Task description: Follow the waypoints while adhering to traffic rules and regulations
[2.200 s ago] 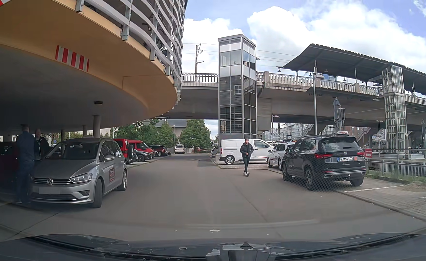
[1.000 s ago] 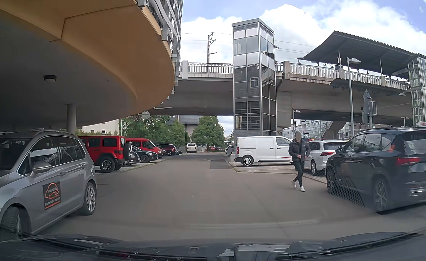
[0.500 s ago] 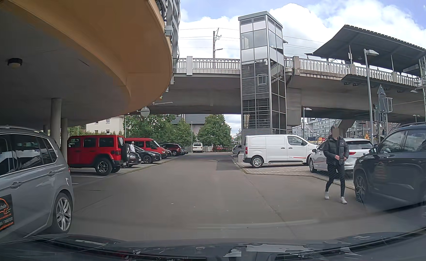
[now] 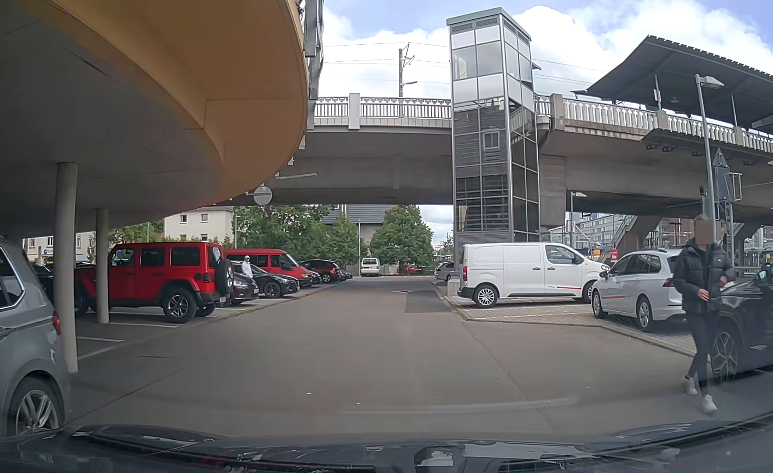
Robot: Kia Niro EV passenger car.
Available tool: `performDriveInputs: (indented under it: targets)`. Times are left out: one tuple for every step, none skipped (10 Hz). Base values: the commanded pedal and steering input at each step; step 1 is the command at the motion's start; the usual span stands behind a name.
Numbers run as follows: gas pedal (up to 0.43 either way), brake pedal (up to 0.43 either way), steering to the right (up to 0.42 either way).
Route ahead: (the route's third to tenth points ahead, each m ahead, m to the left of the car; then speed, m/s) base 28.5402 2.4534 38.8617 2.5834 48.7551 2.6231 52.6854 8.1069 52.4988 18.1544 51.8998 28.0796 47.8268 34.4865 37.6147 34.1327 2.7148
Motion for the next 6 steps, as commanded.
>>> performDriveInputs:
  targets:
    - [0.000, 0.000, -0.067]
    - [0.000, 0.000, -0.066]
    - [0.000, 0.000, -0.064]
    - [0.000, 0.000, -0.057]
    - [0.000, 0.000, -0.049]
    - [0.000, 0.000, -0.043]
